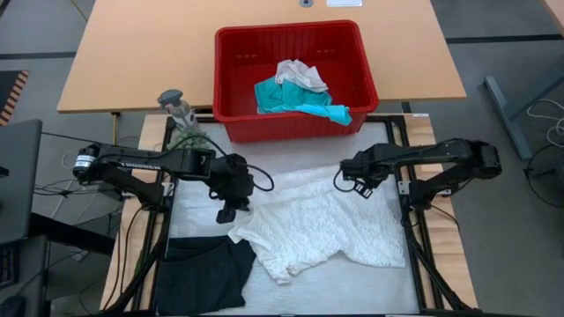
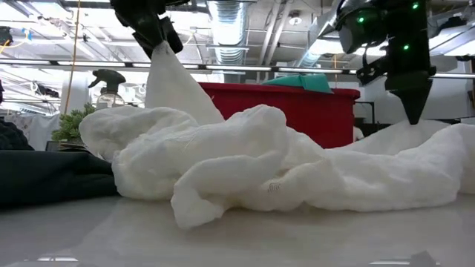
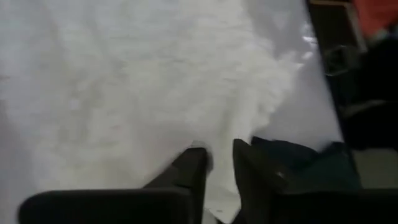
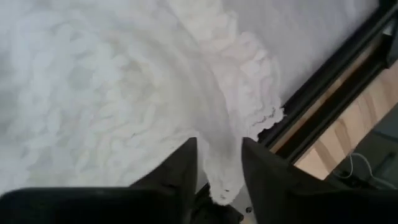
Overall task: Fold Laundry from Bin
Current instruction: Fold the white dress
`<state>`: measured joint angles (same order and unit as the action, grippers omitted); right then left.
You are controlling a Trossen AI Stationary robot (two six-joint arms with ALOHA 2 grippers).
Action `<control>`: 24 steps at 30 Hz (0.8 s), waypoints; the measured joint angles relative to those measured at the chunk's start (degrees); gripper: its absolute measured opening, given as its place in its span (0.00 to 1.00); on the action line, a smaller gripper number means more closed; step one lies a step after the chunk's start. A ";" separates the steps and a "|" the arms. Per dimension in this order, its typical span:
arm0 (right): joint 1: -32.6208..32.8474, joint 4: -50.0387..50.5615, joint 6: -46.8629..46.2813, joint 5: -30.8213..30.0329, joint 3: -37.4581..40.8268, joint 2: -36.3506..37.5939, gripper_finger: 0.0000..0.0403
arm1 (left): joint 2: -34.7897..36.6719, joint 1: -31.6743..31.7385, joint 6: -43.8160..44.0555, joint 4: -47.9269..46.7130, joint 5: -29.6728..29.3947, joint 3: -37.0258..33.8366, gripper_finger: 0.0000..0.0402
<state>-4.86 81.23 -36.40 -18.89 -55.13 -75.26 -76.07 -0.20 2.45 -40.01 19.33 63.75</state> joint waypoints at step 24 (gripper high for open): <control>20.41 -19.37 7.69 0.95 0.00 0.00 0.48 | 0.39 -3.62 -3.52 -3.95 -5.46 0.00 0.42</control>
<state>15.55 61.86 -28.70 -17.93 -55.13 -75.26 -75.68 -3.81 -1.07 -43.96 13.88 63.75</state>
